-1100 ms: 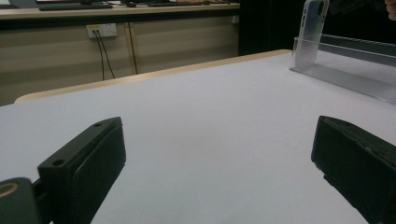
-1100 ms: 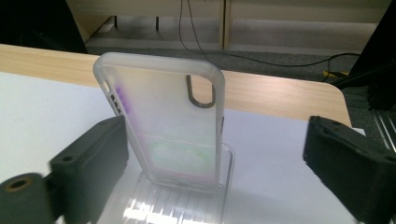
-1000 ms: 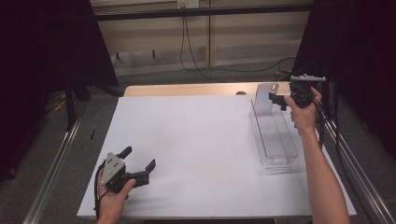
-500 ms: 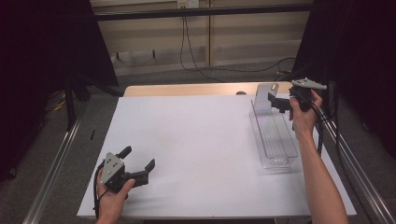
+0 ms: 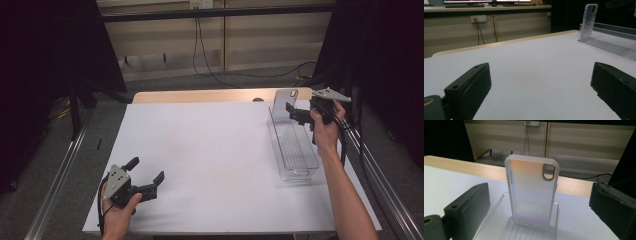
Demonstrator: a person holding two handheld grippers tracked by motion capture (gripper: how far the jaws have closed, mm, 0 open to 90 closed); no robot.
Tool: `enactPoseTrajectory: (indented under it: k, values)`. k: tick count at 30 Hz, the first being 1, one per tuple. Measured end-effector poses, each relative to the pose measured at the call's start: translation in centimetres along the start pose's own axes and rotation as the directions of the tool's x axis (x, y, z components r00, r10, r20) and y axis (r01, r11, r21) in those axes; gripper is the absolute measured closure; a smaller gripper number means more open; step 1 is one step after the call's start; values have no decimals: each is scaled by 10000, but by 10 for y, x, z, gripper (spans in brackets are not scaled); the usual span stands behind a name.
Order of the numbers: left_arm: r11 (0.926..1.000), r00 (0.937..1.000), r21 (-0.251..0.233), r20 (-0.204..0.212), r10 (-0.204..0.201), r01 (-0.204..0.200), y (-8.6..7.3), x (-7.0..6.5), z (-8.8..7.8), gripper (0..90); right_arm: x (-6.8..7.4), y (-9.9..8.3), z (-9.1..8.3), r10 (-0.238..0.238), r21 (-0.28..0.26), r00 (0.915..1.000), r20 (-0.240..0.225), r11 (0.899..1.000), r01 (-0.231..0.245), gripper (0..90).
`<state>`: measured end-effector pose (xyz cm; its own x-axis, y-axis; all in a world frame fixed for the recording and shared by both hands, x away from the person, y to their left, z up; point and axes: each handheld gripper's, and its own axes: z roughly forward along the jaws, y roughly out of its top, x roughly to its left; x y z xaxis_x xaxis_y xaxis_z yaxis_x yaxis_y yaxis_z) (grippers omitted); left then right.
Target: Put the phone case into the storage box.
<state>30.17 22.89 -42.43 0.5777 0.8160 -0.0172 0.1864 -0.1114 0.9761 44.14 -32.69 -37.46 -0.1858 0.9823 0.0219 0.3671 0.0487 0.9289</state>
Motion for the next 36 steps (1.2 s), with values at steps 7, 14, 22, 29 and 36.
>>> enactPoseTrajectory:
  k: [7, 14, 22, 29, 36]
  values:
    - [10000, 10000, 13, -56, -36, 36, 0, 1, 1, 31, -2, -8, -10, 15, -117, 9999, -148, 9999, -16, 19]
    - [10000, 10000, 7, -46, -60, 60, 0, 2, 1, 31, -5, -13, -25, 156, -645, 9999, -49, 9978, -158, 45]
    - [9999, 10000, -72, 11, -92, 92, 0, 3, 0, 30, -3, -20, -45, 291, -661, 9989, -358, 9973, -314, 33]
    - [10000, 10000, -60, 51, -79, 80, 0, 2, 0, 30, -1, -30, -61, 43, -1090, 9984, -571, 9940, -105, 29]
    - [10000, 10000, -17, 47, -55, 55, 0, 2, 0, 30, 5, -36, -73, -82, -1471, 9990, -443, 9891, 15, 25]
